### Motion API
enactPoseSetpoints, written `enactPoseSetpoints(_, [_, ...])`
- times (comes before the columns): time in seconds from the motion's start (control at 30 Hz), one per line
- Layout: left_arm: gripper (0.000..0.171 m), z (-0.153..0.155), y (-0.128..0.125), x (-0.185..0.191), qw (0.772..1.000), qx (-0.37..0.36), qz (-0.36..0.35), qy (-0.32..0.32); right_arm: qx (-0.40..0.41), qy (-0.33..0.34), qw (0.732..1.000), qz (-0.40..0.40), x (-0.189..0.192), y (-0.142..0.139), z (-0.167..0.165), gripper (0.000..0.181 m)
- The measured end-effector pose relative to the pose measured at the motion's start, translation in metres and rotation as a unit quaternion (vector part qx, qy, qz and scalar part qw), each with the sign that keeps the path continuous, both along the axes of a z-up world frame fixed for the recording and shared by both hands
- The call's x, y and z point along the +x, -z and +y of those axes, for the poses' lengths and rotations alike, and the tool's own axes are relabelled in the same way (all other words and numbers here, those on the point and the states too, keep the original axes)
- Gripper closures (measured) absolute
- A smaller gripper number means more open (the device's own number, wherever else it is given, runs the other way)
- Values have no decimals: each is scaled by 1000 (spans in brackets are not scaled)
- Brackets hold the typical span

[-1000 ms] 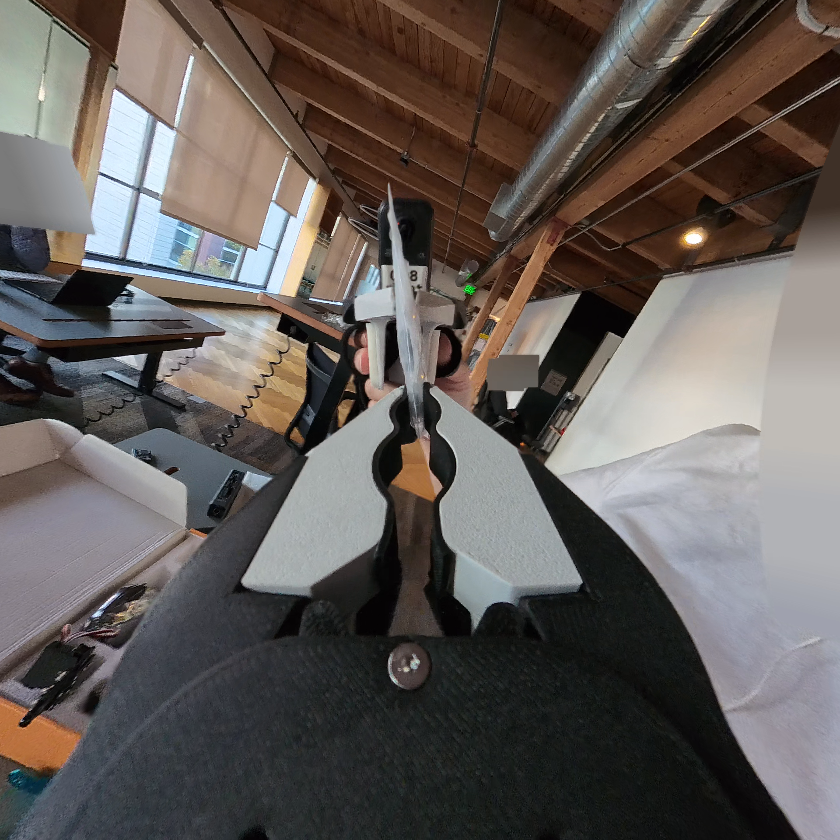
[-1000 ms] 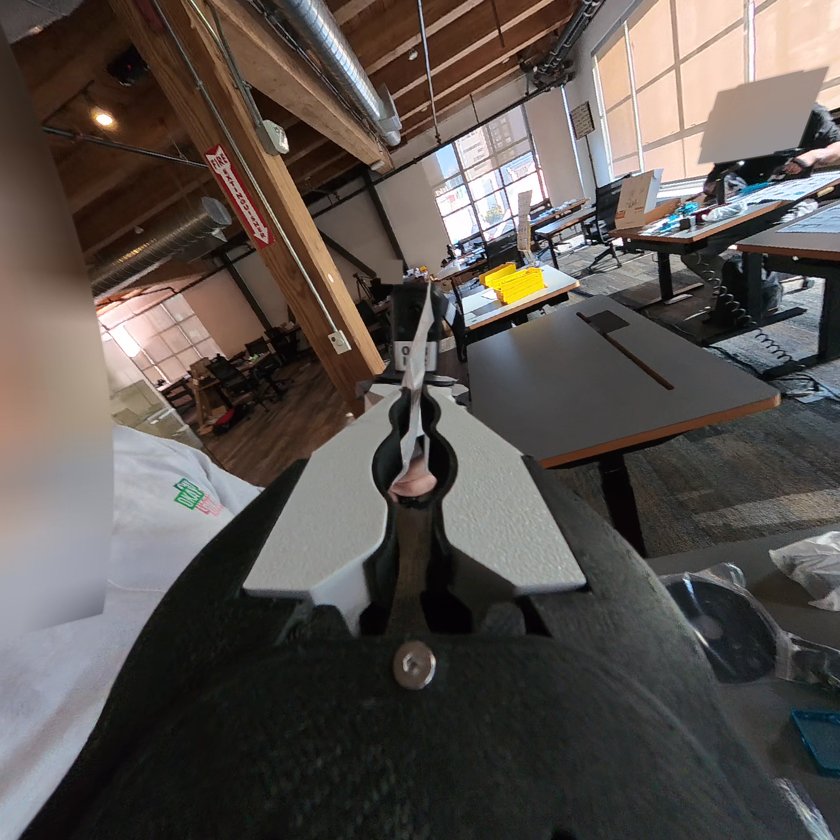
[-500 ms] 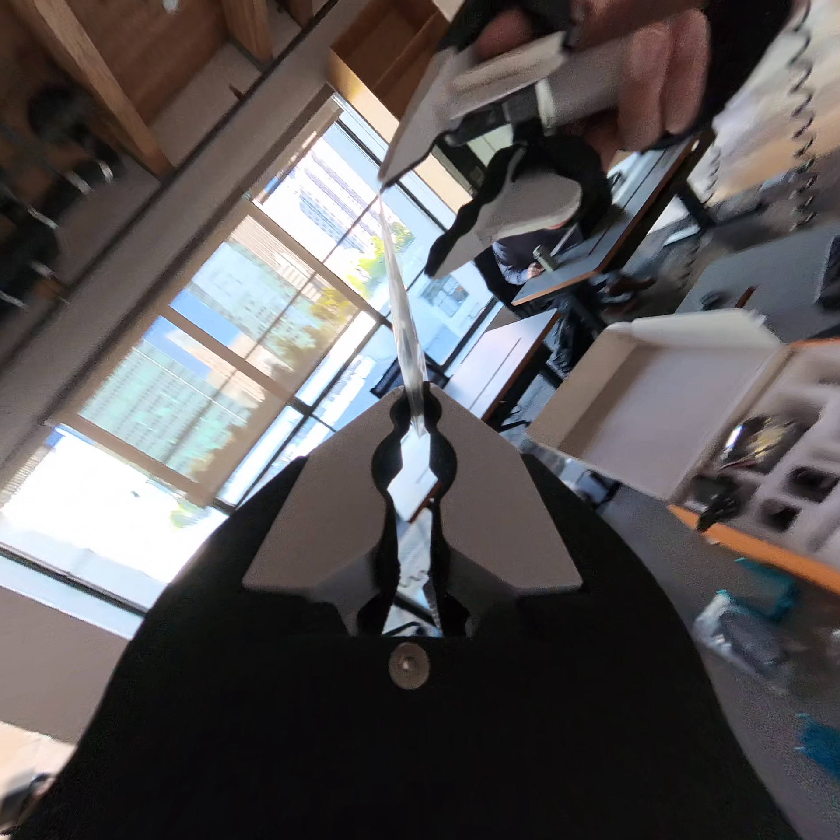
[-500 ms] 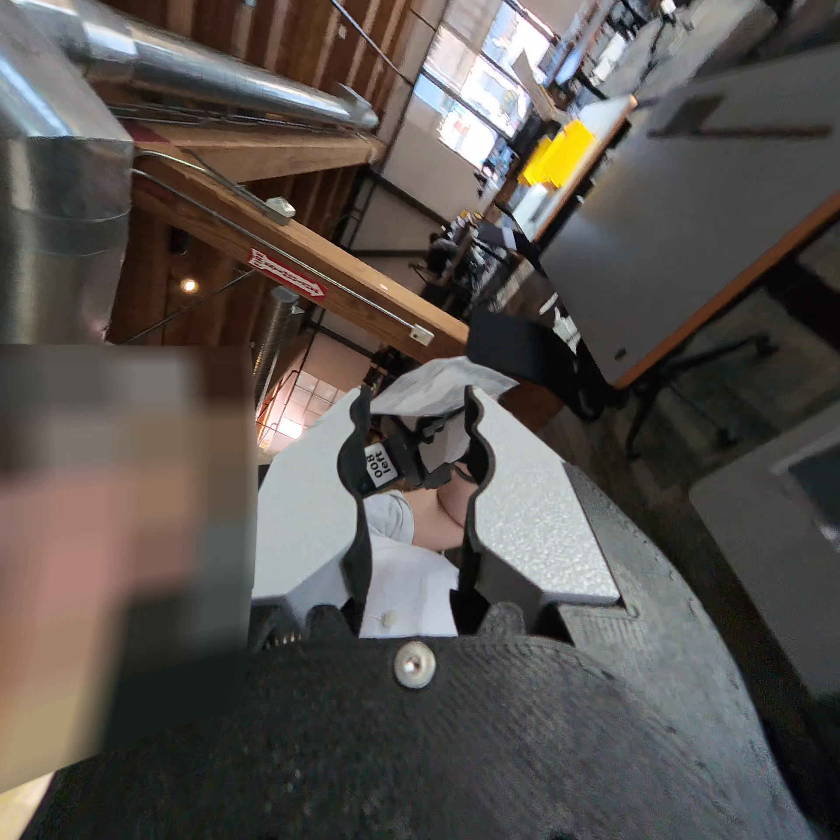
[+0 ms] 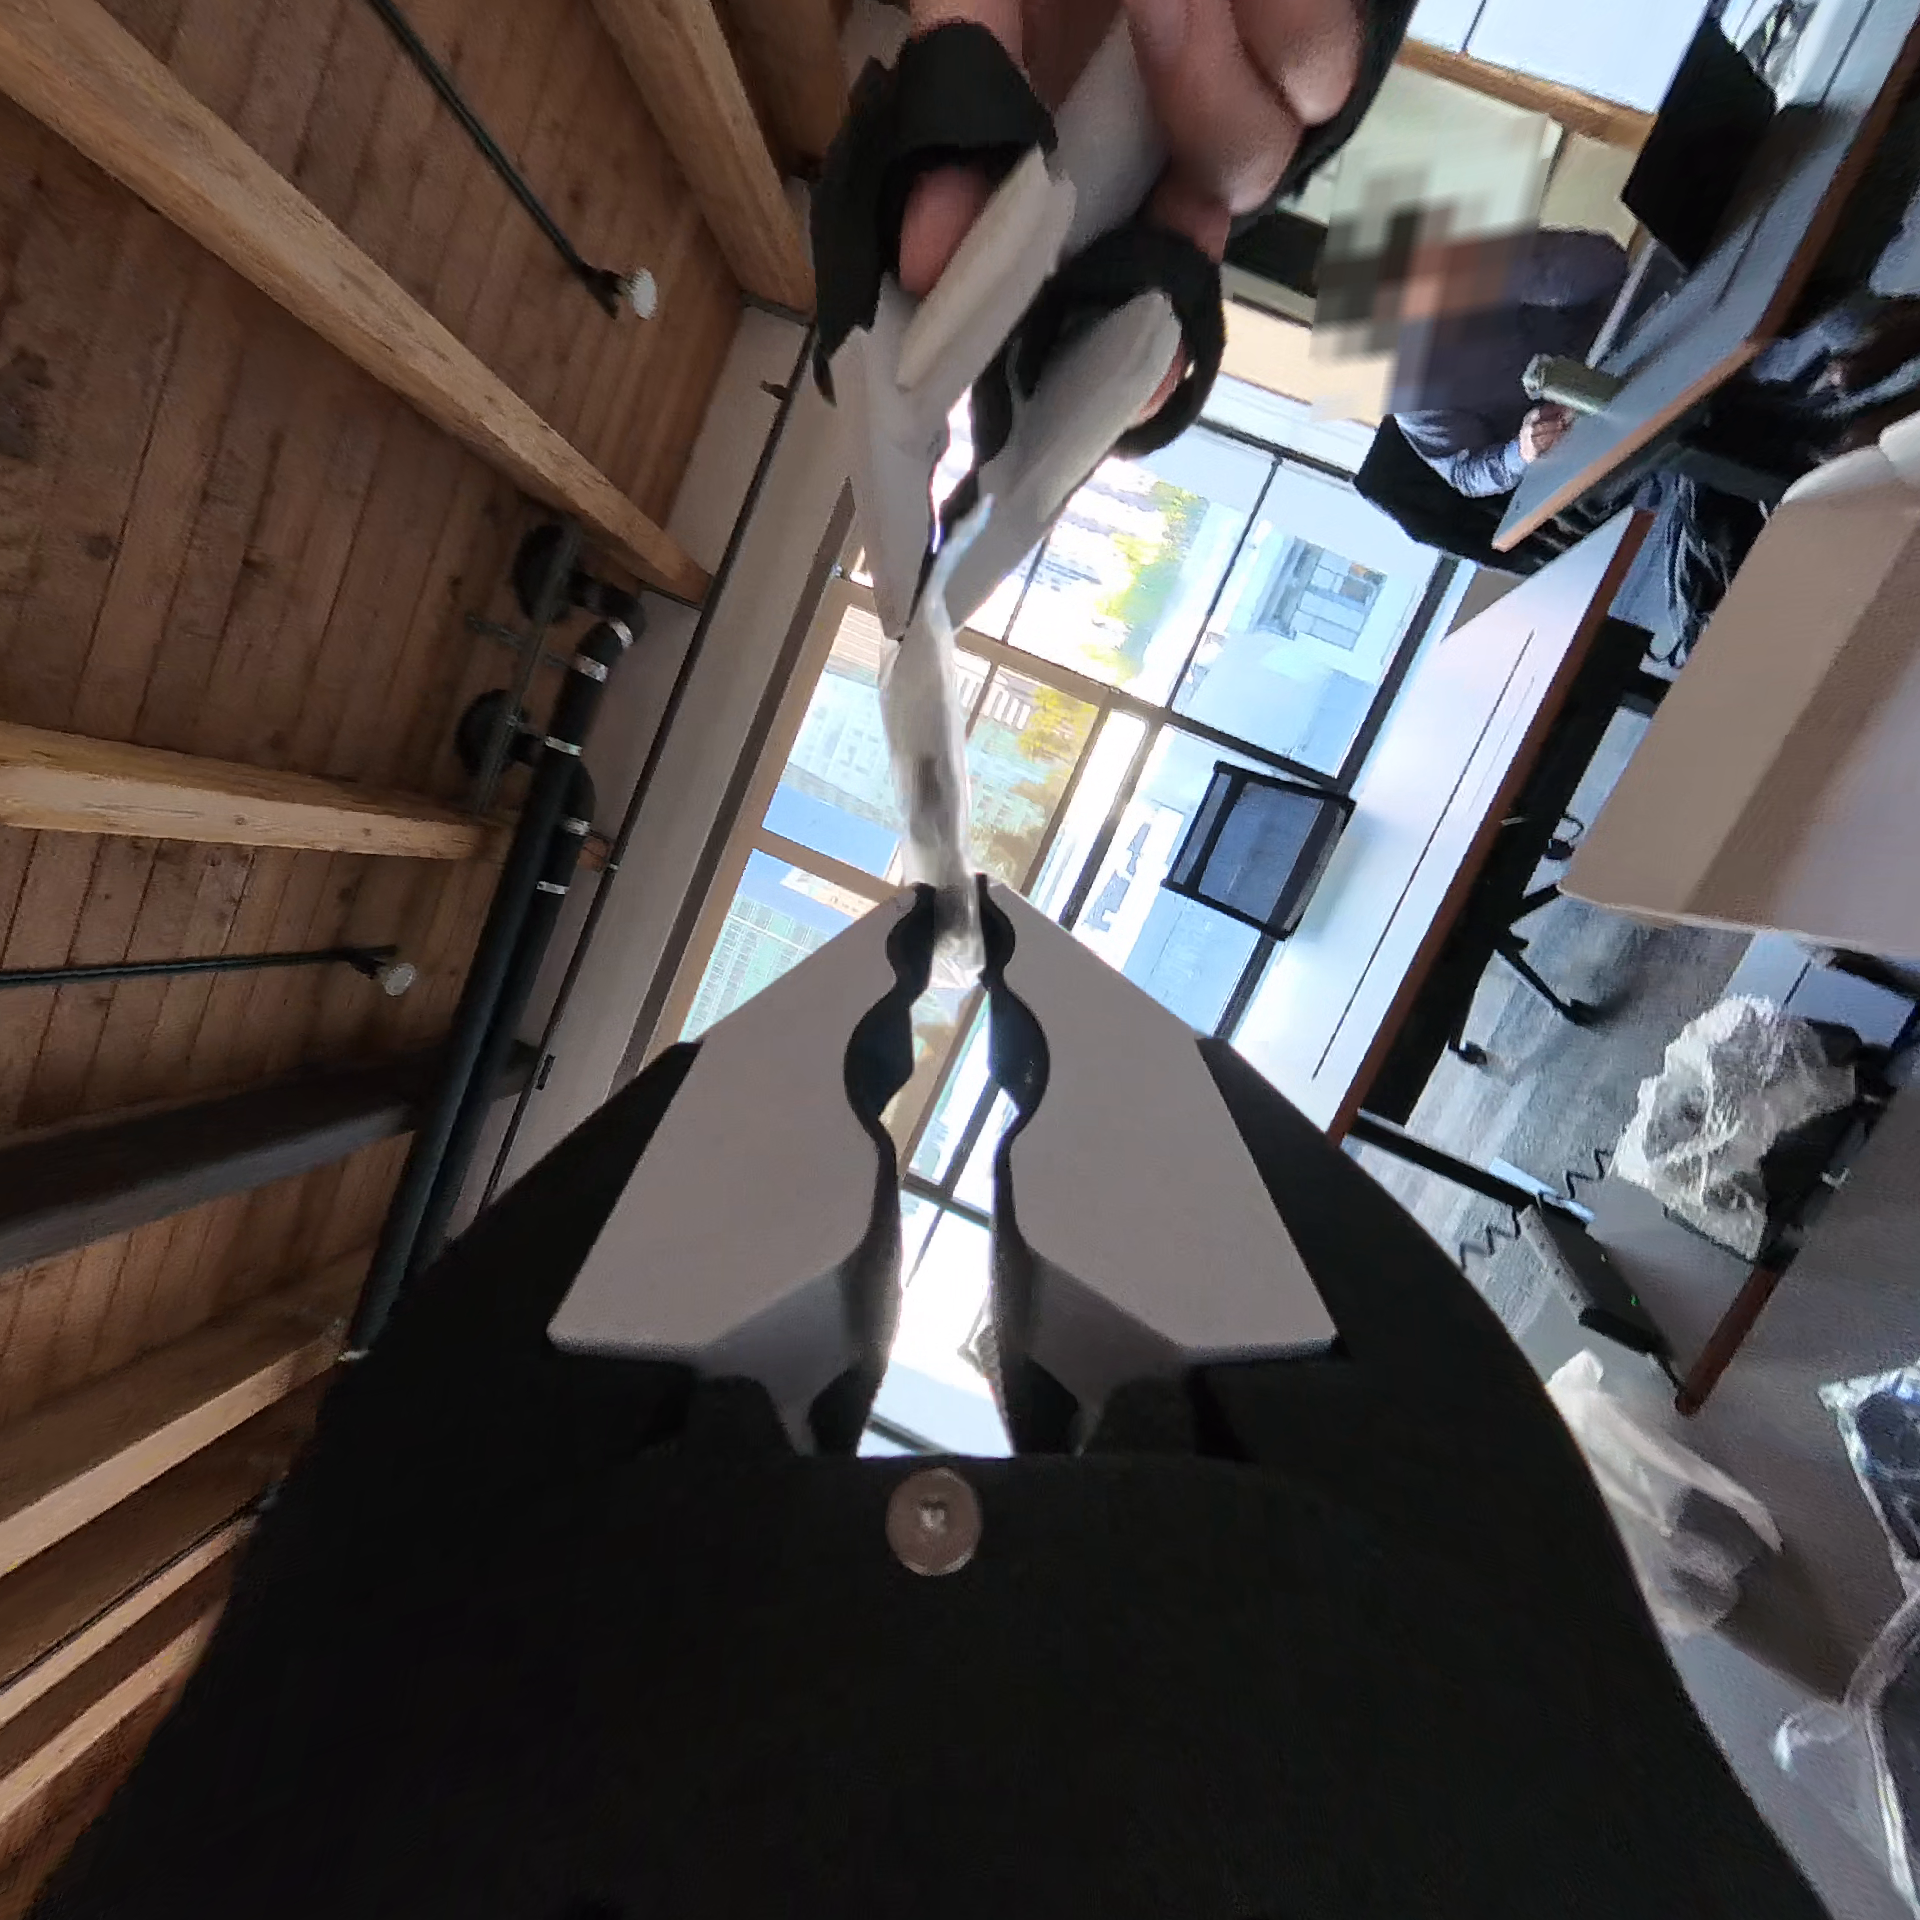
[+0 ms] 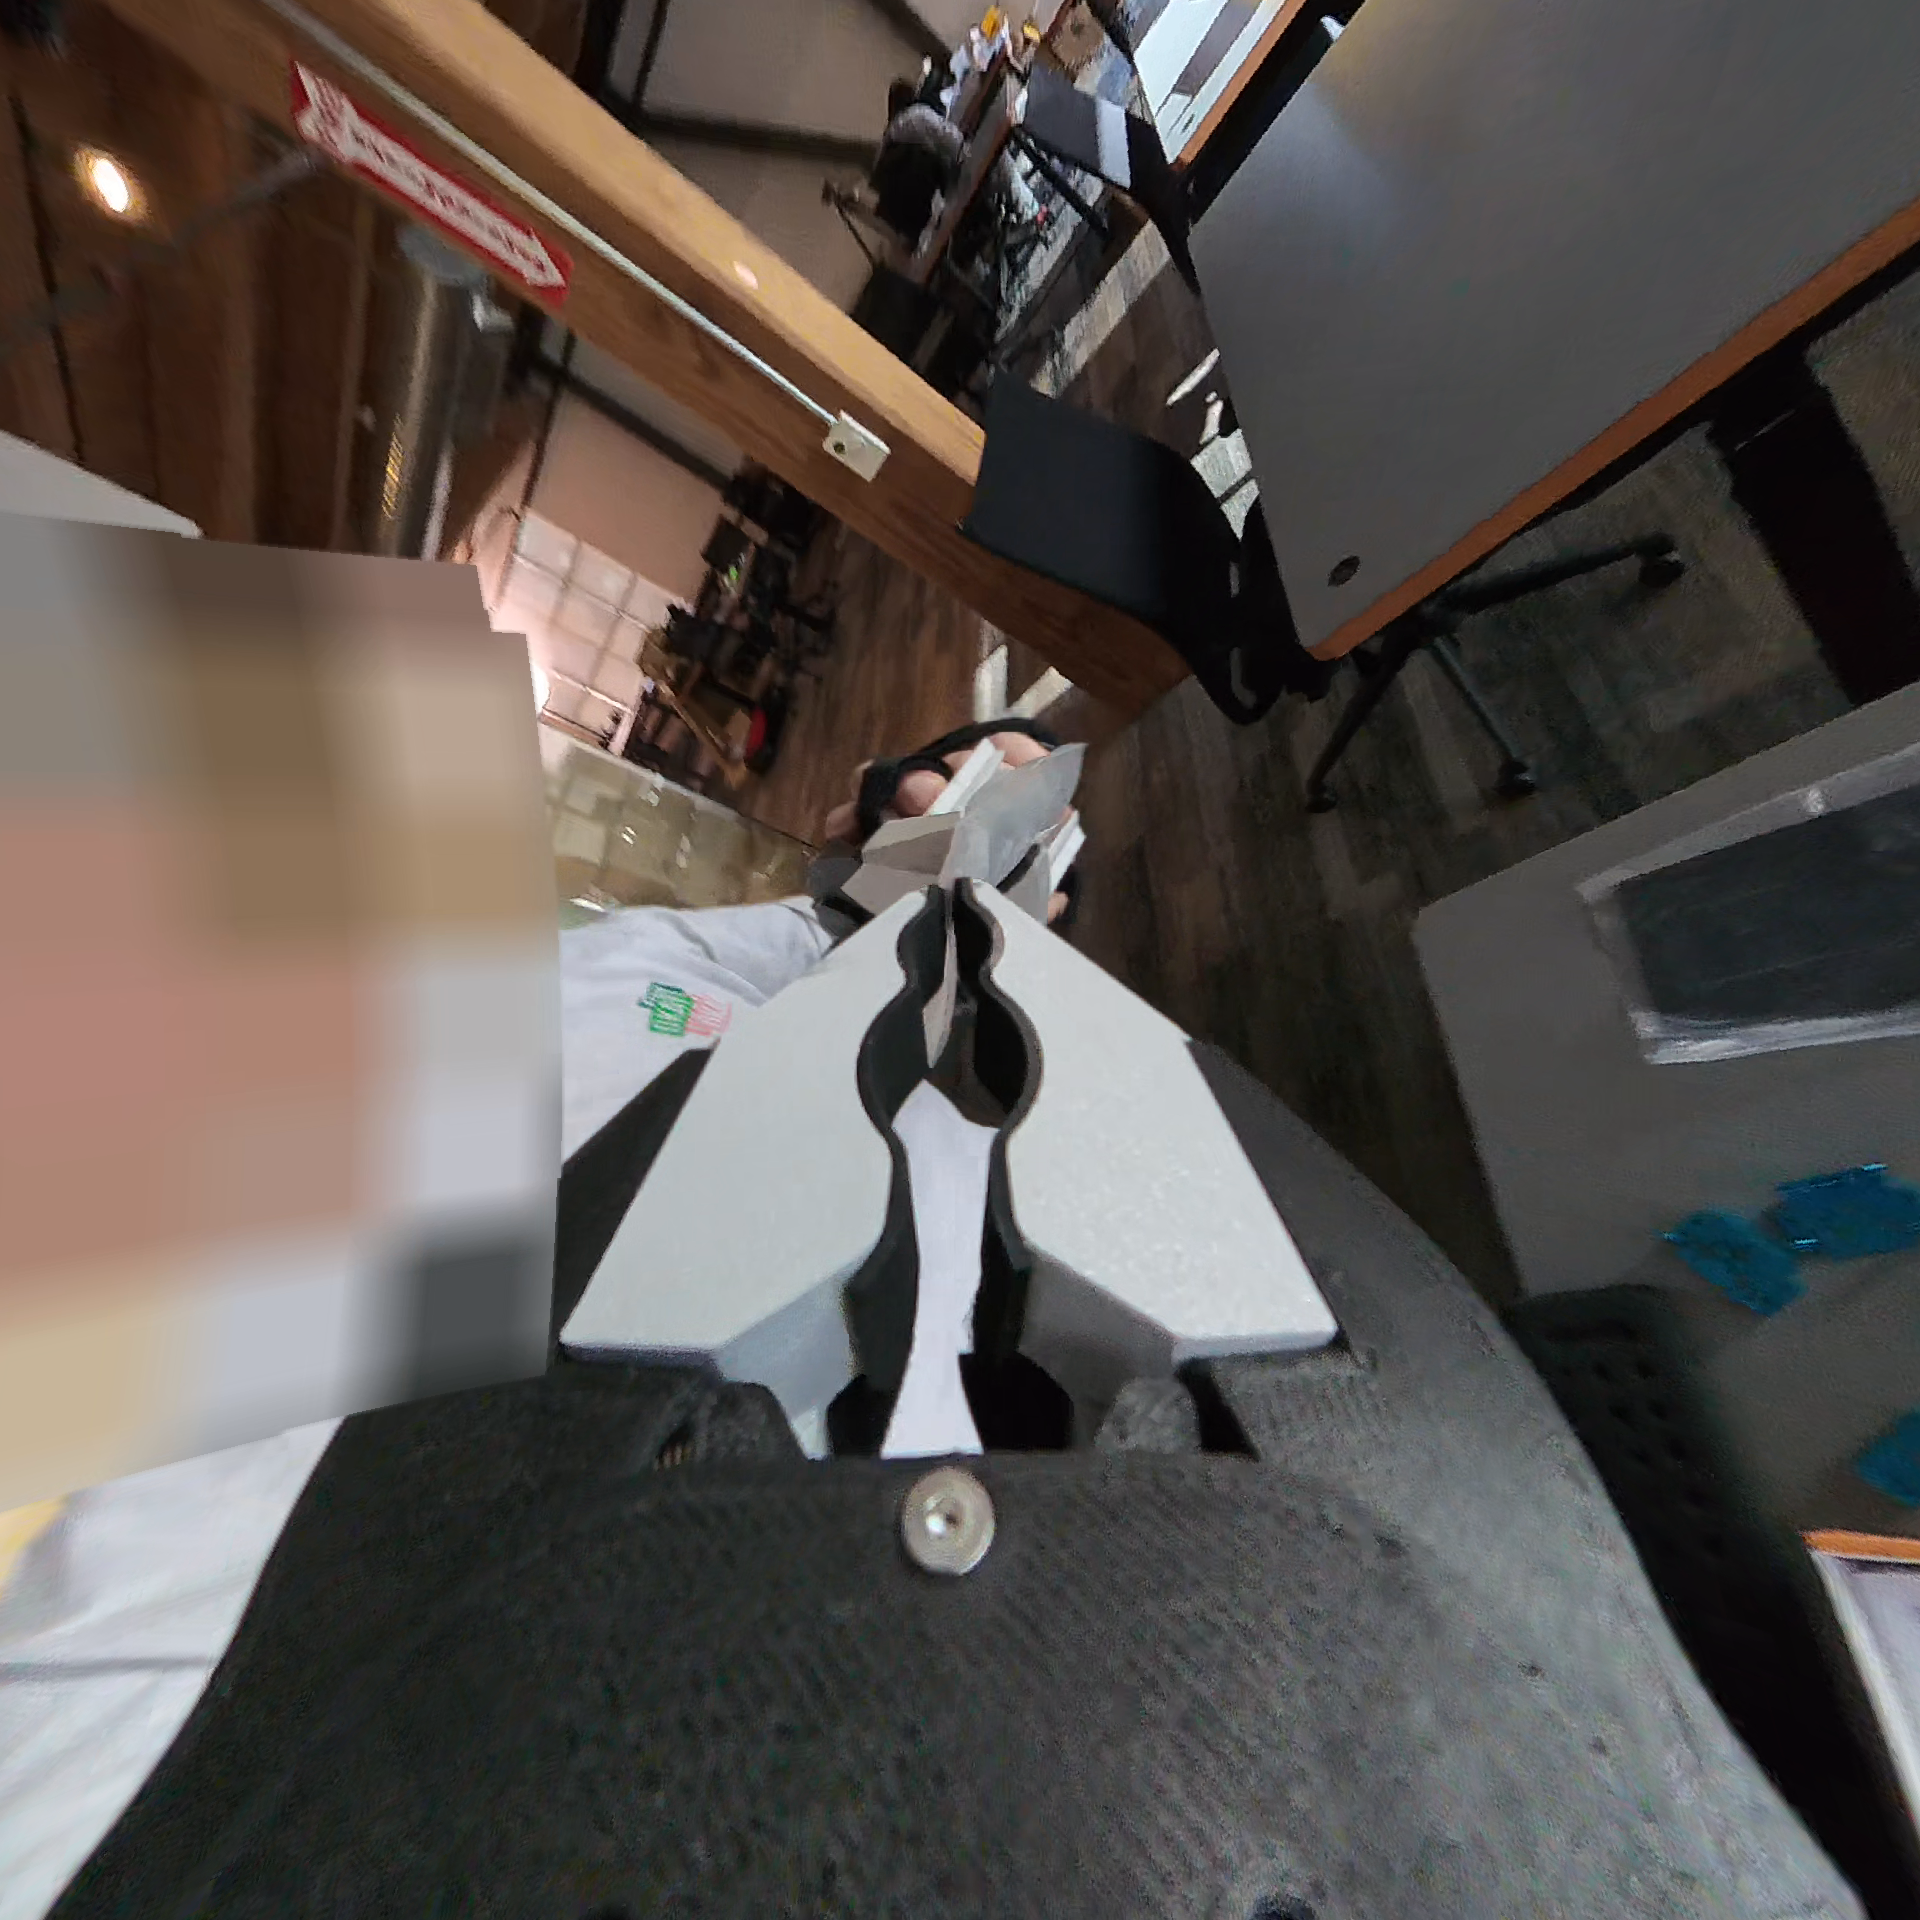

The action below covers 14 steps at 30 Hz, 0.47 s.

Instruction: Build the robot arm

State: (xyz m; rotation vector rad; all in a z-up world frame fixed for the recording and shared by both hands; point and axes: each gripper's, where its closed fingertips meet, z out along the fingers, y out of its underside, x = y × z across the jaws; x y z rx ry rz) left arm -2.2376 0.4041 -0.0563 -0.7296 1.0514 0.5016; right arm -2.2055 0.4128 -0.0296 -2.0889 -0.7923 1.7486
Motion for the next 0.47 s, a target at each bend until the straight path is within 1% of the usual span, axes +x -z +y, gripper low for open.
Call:
enactPoseSetpoints(0.1, [159,-4,-1,-3,999,-25,-29,17,43,-17,999,0,-2,-11,-2,181])
enactPoseSetpoints(0.17, [153,-4,0,-9,996,-63,-59,29,57,-16,998,9,-3,-19,-2,181])
enactPoseSetpoints(0.23, [152,-4,1,-19,989,-106,-97,43,62,-10,998,19,-1,-25,-1,181])
enactPoseSetpoints(0.3, [150,-8,1,-30,975,-155,-146,62,63,-6,998,31,1,-27,0,181])
enactPoseSetpoints(0.37, [145,-16,1,-37,954,-209,-195,97,58,-3,997,41,2,-26,1,181])
enactPoseSetpoints(0.4, [141,-19,0,-39,942,-234,-214,113,53,-4,998,46,3,-24,0,181])
enactPoseSetpoints(0.47, [126,-25,0,-37,924,-272,-234,135,41,-7,997,59,2,-21,-2,181])
